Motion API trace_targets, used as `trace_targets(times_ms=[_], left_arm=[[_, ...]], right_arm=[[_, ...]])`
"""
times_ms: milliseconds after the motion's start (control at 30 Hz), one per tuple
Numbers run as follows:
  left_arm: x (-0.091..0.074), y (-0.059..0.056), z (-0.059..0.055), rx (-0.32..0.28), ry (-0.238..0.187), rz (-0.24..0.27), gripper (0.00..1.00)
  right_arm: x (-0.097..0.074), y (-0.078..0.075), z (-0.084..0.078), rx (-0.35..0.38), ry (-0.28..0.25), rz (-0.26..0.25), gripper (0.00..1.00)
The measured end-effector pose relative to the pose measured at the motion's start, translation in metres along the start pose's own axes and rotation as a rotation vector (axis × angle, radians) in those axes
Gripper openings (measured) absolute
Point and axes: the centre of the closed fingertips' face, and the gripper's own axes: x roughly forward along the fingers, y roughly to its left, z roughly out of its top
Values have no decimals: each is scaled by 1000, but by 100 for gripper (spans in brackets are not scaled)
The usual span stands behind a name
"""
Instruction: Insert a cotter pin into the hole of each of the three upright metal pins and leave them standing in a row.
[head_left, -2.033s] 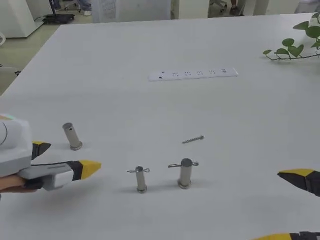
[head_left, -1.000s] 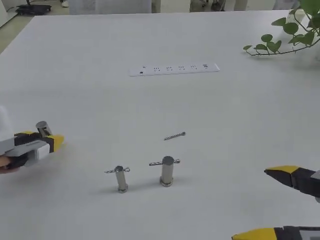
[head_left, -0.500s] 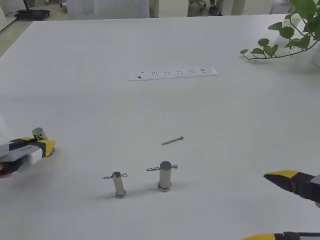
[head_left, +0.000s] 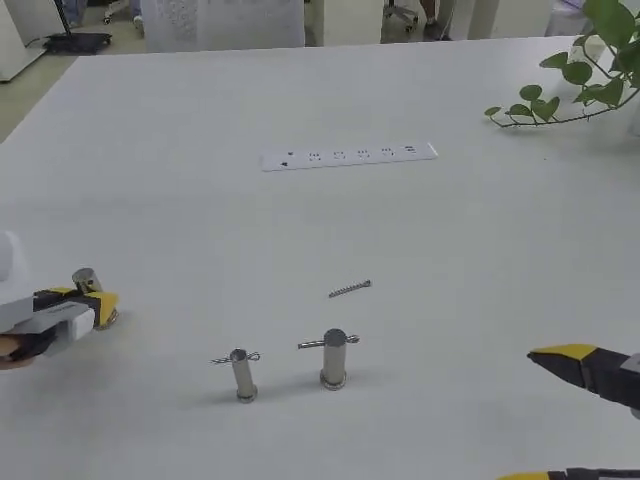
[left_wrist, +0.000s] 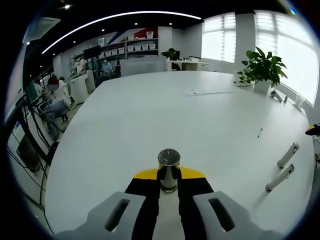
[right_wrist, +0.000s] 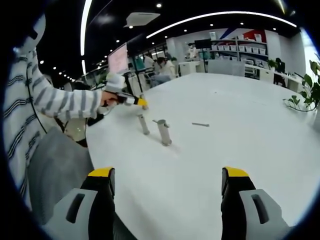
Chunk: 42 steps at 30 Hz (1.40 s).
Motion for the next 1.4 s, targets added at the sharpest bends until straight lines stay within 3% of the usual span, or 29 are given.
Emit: trace_targets(times_ms=[200,433,667,900,1167,1400], left_arm=[[-18,-11,5,21,-10,-8,11],[-38,-30,-6,39,17,-18,11],[-59,-41,-15,-8,31,17,11],[-74,-58,-25,-11,50,12,11],[-83,-89,-29,-24,43,-8,11],[-86,-115,-37,-12,64,-44,11]], right_arm=[[0,3,0,-11,-9,12,89],[2,8,1,-21,-18,35,89],[1,12,0,-29,-19,54,89],[1,13,-2,-30,-17,63,89],[1,11,-3,-35,-11,66,89],[-1,11,-2,-39,-13,63,88]])
